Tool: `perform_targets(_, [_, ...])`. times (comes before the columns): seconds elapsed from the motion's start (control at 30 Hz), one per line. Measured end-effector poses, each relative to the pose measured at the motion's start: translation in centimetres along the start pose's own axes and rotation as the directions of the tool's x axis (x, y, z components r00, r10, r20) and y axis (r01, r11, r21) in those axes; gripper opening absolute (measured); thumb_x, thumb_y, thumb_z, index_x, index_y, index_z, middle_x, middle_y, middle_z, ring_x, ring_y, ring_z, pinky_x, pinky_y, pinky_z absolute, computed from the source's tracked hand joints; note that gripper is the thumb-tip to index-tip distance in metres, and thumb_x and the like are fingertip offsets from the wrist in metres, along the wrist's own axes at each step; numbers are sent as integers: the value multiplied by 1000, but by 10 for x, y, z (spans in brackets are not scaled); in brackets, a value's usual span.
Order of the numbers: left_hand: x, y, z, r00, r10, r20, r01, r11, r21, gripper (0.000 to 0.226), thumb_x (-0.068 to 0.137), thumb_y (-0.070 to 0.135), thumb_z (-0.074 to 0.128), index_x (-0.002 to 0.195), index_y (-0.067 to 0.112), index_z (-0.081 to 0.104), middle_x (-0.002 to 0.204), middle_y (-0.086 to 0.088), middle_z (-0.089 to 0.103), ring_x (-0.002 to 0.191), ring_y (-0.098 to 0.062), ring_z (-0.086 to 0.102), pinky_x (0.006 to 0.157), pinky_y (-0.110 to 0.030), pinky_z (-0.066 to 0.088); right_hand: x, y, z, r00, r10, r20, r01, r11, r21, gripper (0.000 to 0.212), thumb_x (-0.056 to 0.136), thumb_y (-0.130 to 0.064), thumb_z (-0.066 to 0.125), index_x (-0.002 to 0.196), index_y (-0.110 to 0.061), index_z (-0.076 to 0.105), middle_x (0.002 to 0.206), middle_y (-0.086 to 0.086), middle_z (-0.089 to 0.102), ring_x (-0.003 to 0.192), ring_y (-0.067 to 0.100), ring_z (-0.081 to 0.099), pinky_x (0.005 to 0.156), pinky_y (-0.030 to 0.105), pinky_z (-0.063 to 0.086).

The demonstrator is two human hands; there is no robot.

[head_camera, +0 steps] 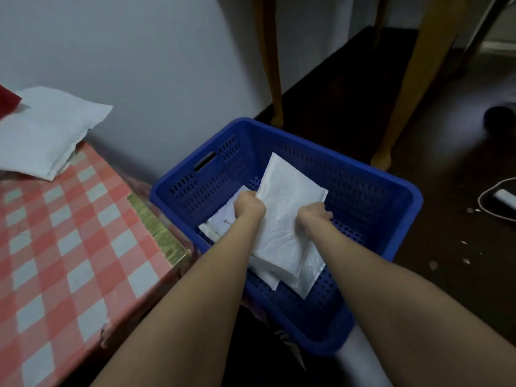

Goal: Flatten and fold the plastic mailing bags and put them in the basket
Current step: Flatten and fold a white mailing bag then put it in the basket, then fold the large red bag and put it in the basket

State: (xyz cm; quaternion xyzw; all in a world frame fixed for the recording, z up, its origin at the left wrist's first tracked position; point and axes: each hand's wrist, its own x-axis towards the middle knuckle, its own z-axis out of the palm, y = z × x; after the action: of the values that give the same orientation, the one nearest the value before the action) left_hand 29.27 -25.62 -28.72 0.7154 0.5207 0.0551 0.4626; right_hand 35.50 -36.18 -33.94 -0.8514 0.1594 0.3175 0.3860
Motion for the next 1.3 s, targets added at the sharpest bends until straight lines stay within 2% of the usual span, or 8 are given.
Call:
perform_targets(0.07, [1, -11, 13, 999, 1, 53, -5, 996, 84, 30, 90, 2, 41, 73, 8, 65, 91, 2, 57, 71, -14, 46, 61, -23, 39, 5, 6, 6, 1000, 22, -13, -22, 1000, 0, 53, 97, -15, 43, 146, -6, 27, 151, 20, 23, 133, 36, 32, 105, 40, 32])
perform_targets(0.17, [10, -29, 36, 994, -8, 111, -14, 979, 203, 38, 86, 0, 40, 53, 18, 36, 80, 1, 49, 69, -16, 41, 62, -24, 32, 23, 24, 17, 1000, 8, 12, -8, 999, -52, 51, 98, -13, 40, 147, -9, 28, 150, 21, 21, 129, 39, 37, 105, 45, 36])
perform_targets(0.4, [27, -58, 78, 963, -90, 255, -7, 934, 358, 26, 85, 0, 44, 63, 10, 52, 79, -6, 52, 74, -24, 50, 68, -30, 42, 51, 56, 36, 995, 100, 15, -97, 986, -133, 52, 99, -13, 38, 149, -20, 27, 147, 17, 23, 128, 38, 36, 99, 49, 41])
perform_targets(0.53, [31, -64, 89, 903, -113, 414, -117, 864, 489, 44, 95, -3, 38, 136, 6, 50, 143, -13, 44, 129, -29, 44, 106, -29, 35, 54, 58, 38, 990, 139, 27, -134, 979, -153, 55, 99, -16, 41, 150, -20, 24, 152, 18, 17, 134, 38, 31, 103, 50, 36])
perform_targets(0.63, [33, -52, 84, 903, -79, 423, -152, 861, 485, 54, 96, -2, 35, 149, 10, 29, 154, -10, 28, 140, -26, 30, 113, -29, 27, 50, 51, 40, 991, 127, 51, -120, 985, -121, 60, 98, -15, 42, 153, -20, 18, 156, 17, 11, 137, 39, 27, 109, 51, 33])
perform_targets(0.9, [17, 17, 28, 964, 73, 255, -194, 851, 489, 39, 94, -2, 40, 131, 5, 51, 138, -15, 49, 123, -30, 49, 93, -34, 45, 3, -8, 15, 997, -64, 48, 66, 996, -63, 62, 96, -12, 44, 152, -21, 19, 154, 16, 15, 134, 38, 29, 104, 48, 37])
perform_targets(1.07, [-9, 58, -40, 967, 233, 105, -255, 871, 419, 29, 90, -4, 43, 68, 13, 41, 98, -10, 57, 84, -25, 53, 73, -37, 45, -58, -65, -2, 967, -247, 67, 246, 969, 25, 63, 95, -13, 46, 151, -26, 21, 153, 17, 19, 133, 38, 30, 106, 46, 34])
perform_targets(1.3, [-39, 67, -158, 921, 368, -128, -308, 889, 338, 33, 87, -8, 39, 91, 17, 61, 103, -8, 55, 92, -30, 50, 77, -29, 47, -166, -137, 11, 855, -515, 69, 513, 857, 48, 56, 96, -16, 43, 148, -29, 29, 151, 15, 24, 132, 36, 34, 98, 41, 39])
